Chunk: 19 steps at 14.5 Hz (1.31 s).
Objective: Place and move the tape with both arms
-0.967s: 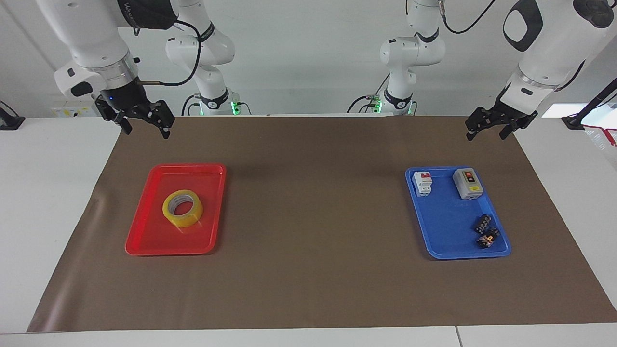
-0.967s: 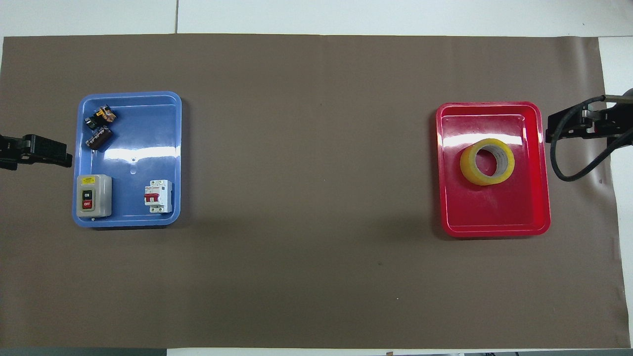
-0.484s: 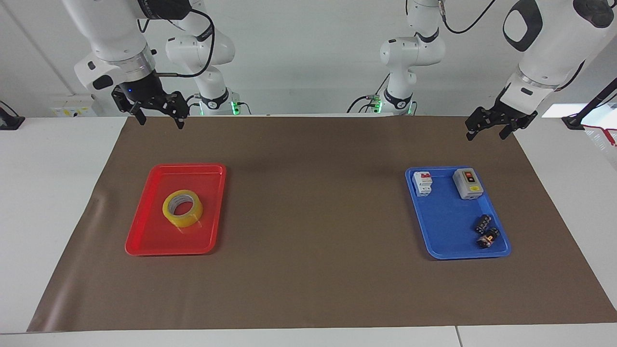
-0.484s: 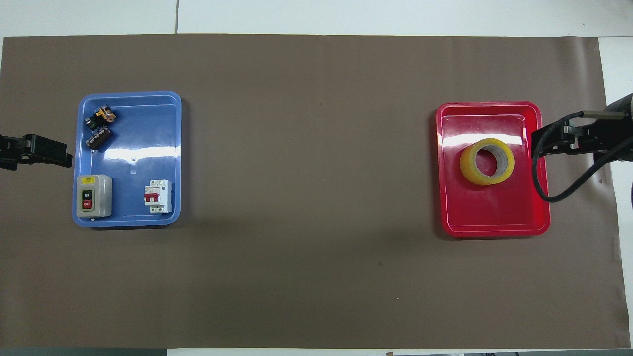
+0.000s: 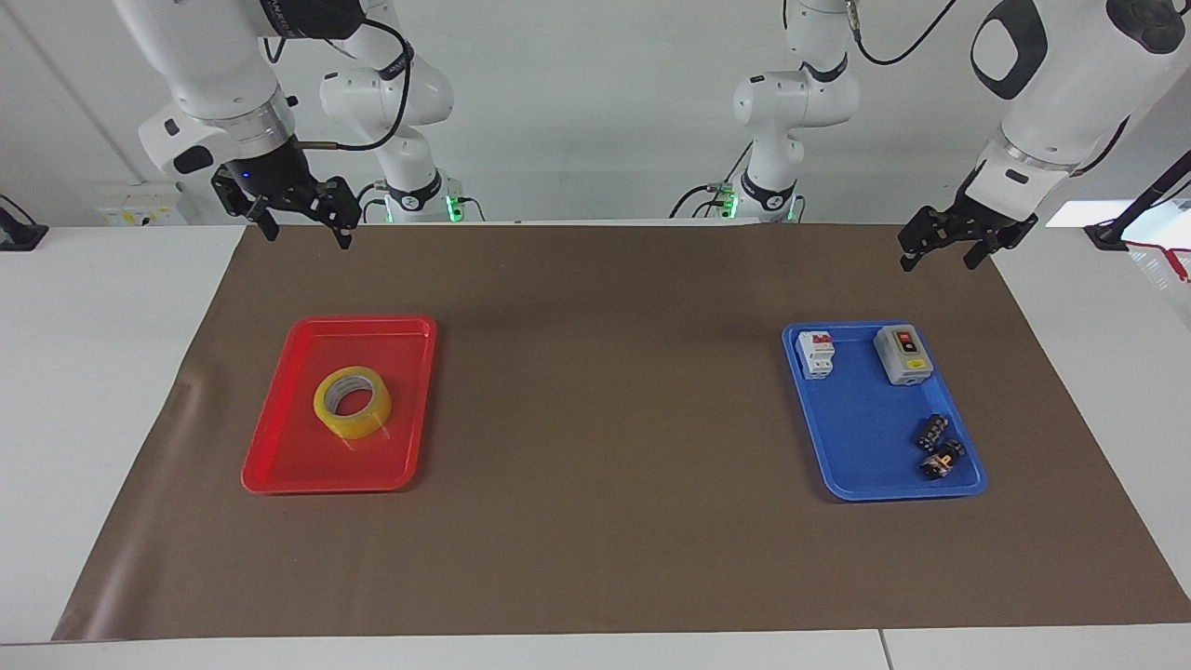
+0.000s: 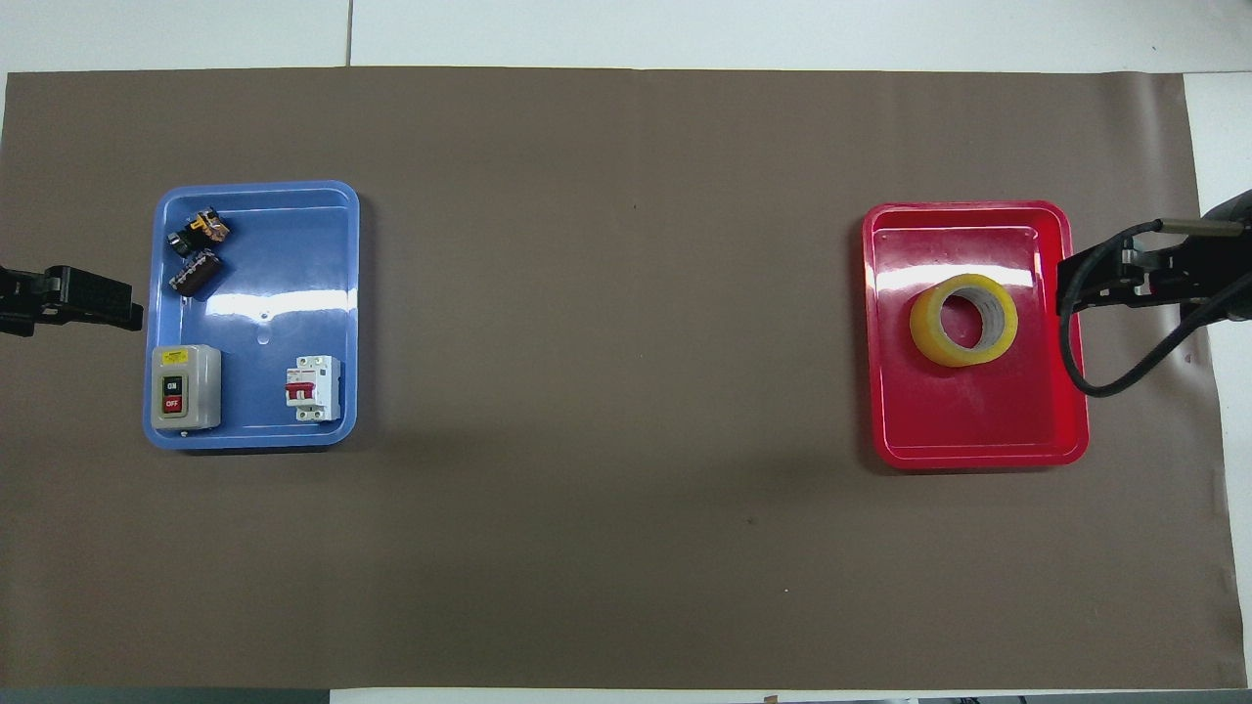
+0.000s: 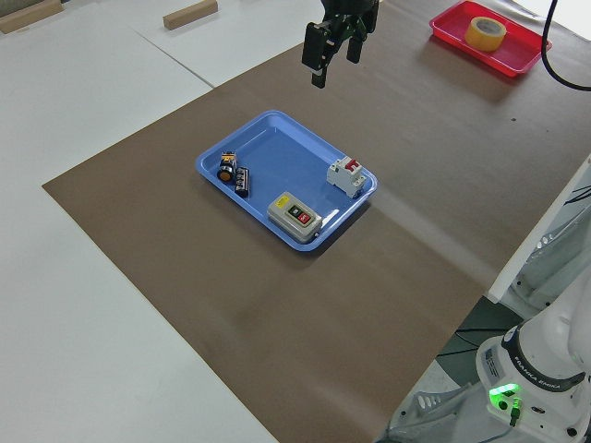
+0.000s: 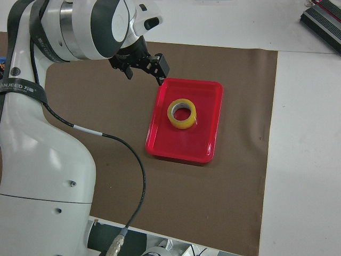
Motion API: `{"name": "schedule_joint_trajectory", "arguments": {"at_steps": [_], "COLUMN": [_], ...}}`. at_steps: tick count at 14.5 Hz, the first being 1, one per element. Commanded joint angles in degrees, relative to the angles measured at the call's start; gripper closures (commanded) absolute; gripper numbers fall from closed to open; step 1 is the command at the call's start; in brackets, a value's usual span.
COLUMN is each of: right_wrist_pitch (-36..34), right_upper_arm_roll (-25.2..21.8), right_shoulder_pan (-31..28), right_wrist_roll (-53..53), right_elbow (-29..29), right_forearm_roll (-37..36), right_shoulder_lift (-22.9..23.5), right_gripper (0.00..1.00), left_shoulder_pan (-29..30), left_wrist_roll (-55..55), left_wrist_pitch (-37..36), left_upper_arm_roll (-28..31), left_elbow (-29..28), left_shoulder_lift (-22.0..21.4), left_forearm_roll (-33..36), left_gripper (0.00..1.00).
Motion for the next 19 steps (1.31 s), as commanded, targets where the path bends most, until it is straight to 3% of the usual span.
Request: {"name": "schedule_joint_trajectory", "arguments": {"at_steps": [1, 8, 12, 19], "right_wrist_pitch": [0.2, 0.2, 1.9, 1.9], "right_upper_arm_roll": [0.4, 0.4, -5.0, -5.9], "right_shoulder_pan": [-0.7, -0.9, 3.5, 3.5], "right_wrist_roll": [0.2, 0.0, 0.0, -2.9], "right_elbow": [-1.3, -1.1, -0.9, -0.9], "right_forearm_roll": [0.1, 0.1, 0.0, -0.2], "right_shoulder_lift": [-1.3, -1.1, -0.7, -0.7], "right_gripper": [0.0, 0.0, 0.0, 0.0], "left_shoulder_pan": [-0.3, -0.3, -0.3, -0.3], "left_wrist_roll": [0.4, 0.3, 0.3, 0.1], "left_wrist_pitch": [0.9, 0.8, 0.7, 0.7], "left_upper_arm_roll": [-0.1, -0.1, -0.1, -0.1], "left_elbow": [-1.4, -1.3, -1.3, -1.3], "left_shoulder_lift": [-1.5, -1.4, -1.4, -1.4], "left_forearm_roll": [1.6, 1.6, 1.6, 1.6], "left_gripper": [0.0, 0.0, 0.0, 0.0]}}
